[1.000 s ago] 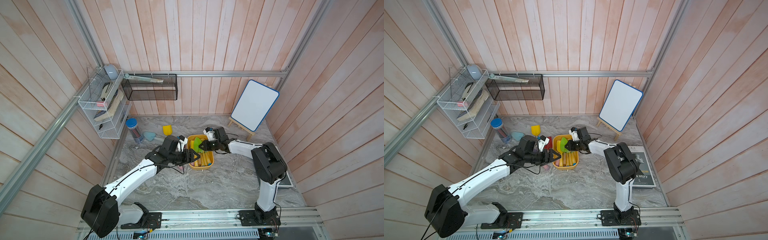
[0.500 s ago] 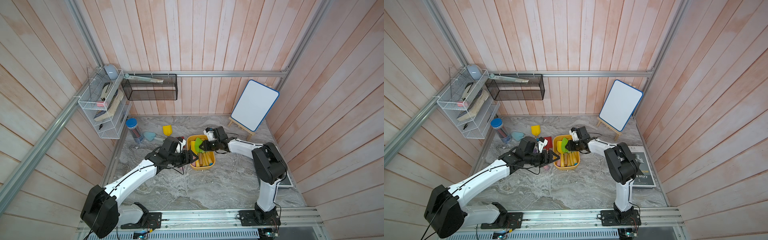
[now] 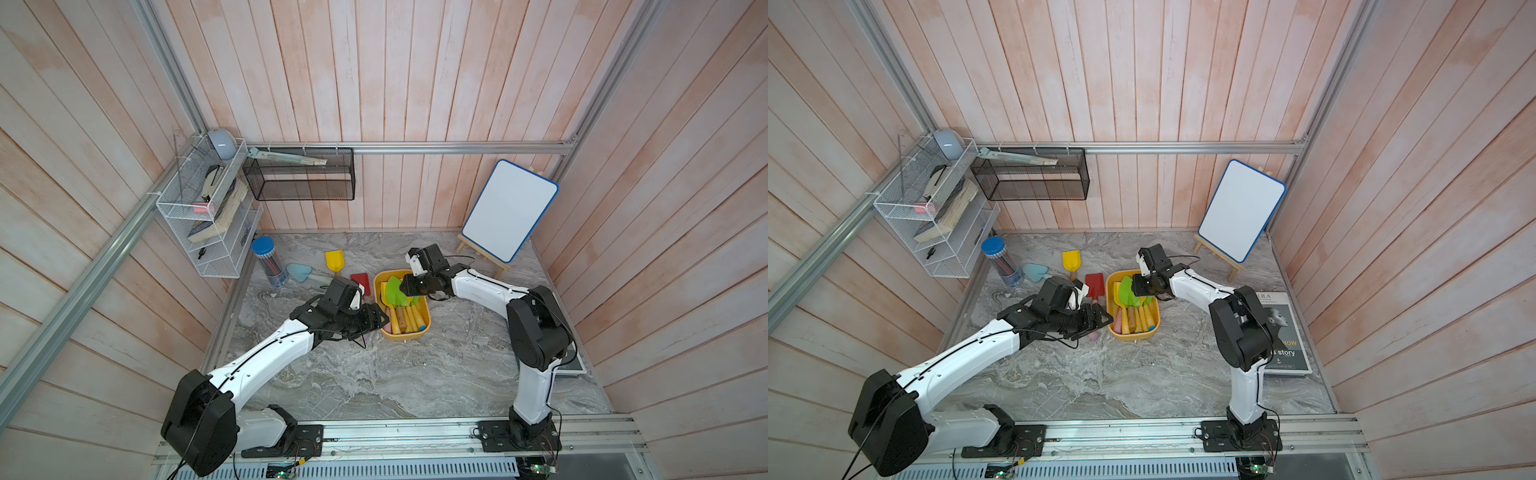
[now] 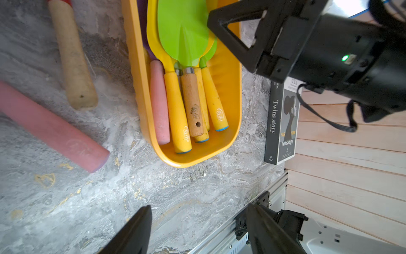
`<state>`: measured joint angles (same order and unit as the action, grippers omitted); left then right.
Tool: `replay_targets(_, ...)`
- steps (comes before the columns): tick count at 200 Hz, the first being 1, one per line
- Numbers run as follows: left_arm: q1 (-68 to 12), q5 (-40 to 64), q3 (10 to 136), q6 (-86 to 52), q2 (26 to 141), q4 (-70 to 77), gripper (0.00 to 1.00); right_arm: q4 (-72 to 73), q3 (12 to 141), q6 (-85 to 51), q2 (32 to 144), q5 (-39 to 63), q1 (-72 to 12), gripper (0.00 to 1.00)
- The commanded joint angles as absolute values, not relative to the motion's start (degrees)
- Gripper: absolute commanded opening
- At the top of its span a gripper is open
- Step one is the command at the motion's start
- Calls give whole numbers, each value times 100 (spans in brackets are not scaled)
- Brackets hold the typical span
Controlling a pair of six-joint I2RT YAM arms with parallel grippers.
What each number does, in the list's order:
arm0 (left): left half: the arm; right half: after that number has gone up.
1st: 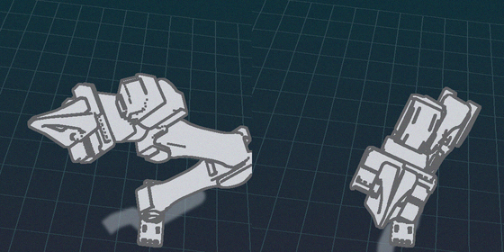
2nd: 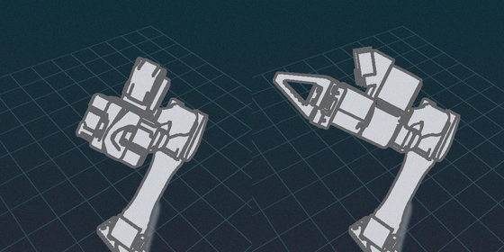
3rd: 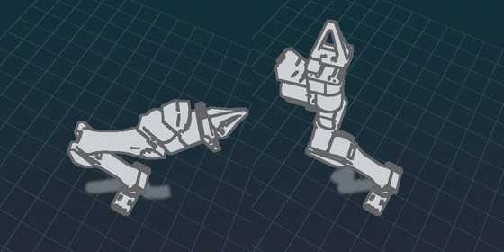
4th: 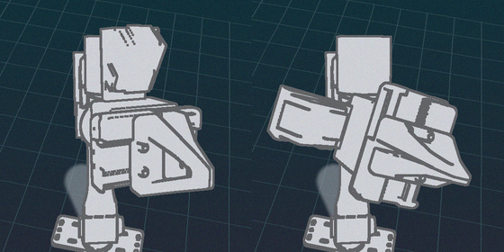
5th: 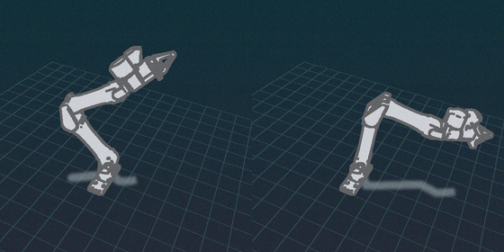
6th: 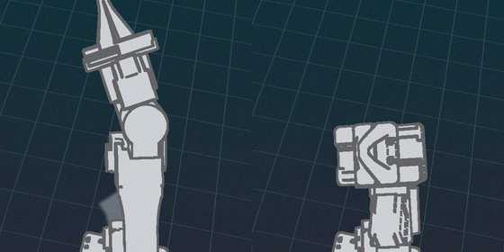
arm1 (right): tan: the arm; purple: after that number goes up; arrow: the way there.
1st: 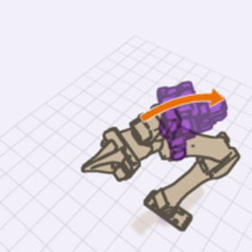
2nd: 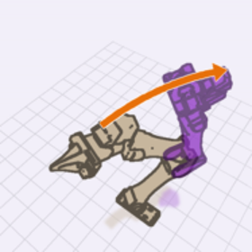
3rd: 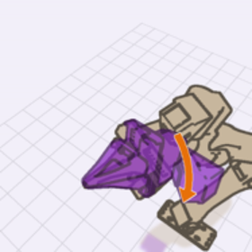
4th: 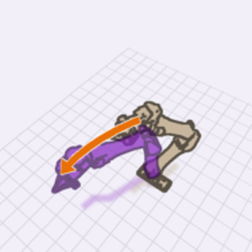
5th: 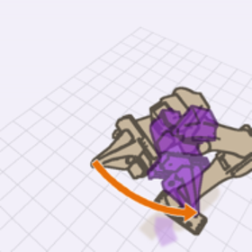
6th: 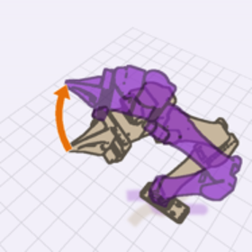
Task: Put the shovel into the storage box
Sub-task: Place the shovel in the storage box, then pick up the shovel from the center of the board.
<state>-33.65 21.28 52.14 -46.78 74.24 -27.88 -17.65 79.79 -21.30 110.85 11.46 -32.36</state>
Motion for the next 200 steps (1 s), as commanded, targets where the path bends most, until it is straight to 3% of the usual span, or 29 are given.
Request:
replay_targets(1,-3331,1830,5238,-4788,7532,-3052,73,-2294,8194,-2096,10952,646,-3300,32)
replay_targets(41,-3135,1639,5041,-5189,7664,-3152,74,-2688,8336,-2038,10620,192,-3383,32)
replay_targets(114,-2297,1941,4738,-5574,8111,-2750,73,-2638,8011,-1864,9858,377,-3401,33)
replay_targets(200,-2188,2035,4790,-5593,8747,-2559,74,-2482,7788,-1801,9870,437,-3370,33)
